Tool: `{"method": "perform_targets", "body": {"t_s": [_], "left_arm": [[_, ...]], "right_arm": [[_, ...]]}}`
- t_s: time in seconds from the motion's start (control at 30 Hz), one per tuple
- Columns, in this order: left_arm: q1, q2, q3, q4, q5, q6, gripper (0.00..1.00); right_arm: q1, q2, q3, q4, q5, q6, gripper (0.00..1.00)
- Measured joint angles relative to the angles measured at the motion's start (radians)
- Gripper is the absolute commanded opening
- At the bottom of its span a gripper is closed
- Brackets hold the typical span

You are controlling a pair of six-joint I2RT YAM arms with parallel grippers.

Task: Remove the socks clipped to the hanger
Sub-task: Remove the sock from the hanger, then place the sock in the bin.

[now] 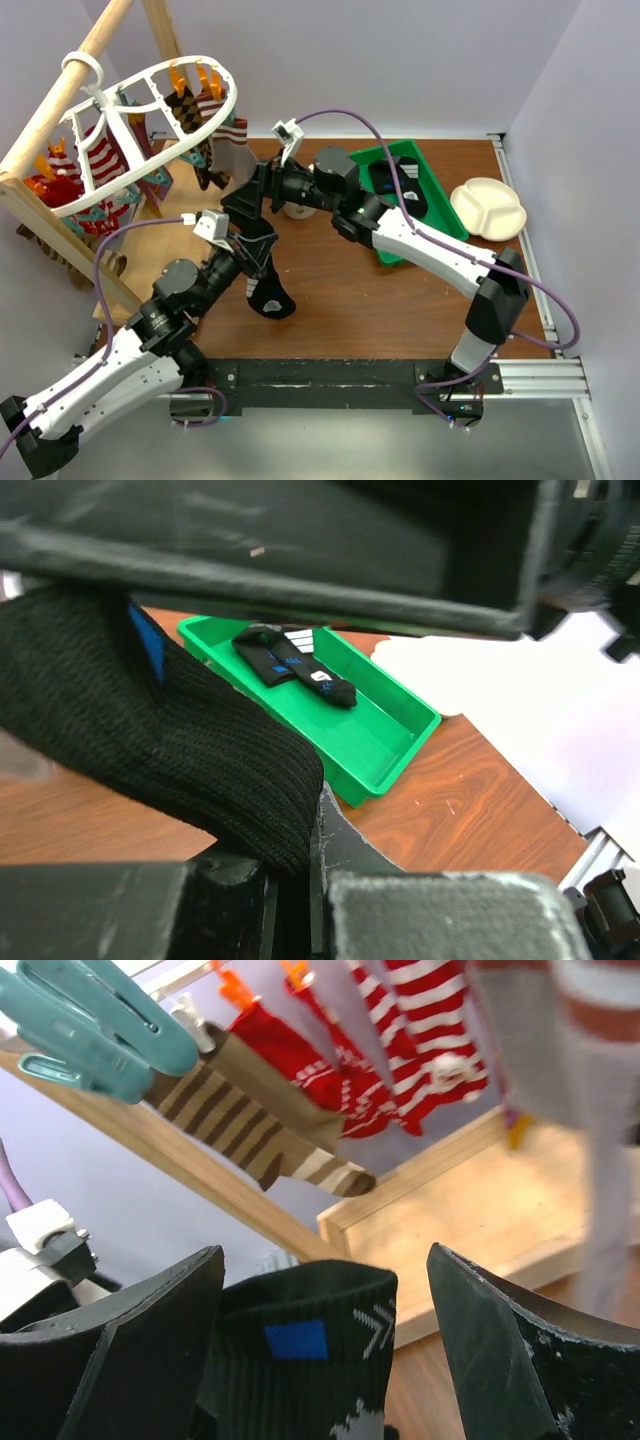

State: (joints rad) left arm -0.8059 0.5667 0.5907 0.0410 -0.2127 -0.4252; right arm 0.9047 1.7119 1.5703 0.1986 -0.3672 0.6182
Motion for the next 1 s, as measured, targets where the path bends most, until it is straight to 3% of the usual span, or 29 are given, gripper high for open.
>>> {"method": "perform_targets", "body": {"t_s": [0.2, 0.5, 0.63, 0.8, 1.0], "left_arm": [[0.0, 0.056, 0.0, 0.034, 0.044, 0.001, 0.0], [0.0, 0.212, 0.055, 0.109, 0.135, 0.002, 0.0], [-0.031, 0.299, 0.122, 0.138, 0.146, 0.015, 0.0], [-0.151, 0.416, 0.226, 0.167, 0.111, 0.061, 0.0], [-0.172, 0.589, 0.379, 0.21, 0.101, 0.089, 0.0]], "right_arm": [[-0.001, -0.116, -0.078, -0.062, 0.141, -0.052, 0.89], [-0.001, -0.352, -0.216, -0.191, 0.483, -0.149, 0.91], [-0.002, -0.463, -0.273, -0.245, 0.626, -0.182, 0.92], [-0.002, -0.566, -0.314, -0.295, 0.756, -0.212, 0.92], [-0.002, -0.676, -0.351, -0.373, 0.872, -0.223, 0.92]]}}
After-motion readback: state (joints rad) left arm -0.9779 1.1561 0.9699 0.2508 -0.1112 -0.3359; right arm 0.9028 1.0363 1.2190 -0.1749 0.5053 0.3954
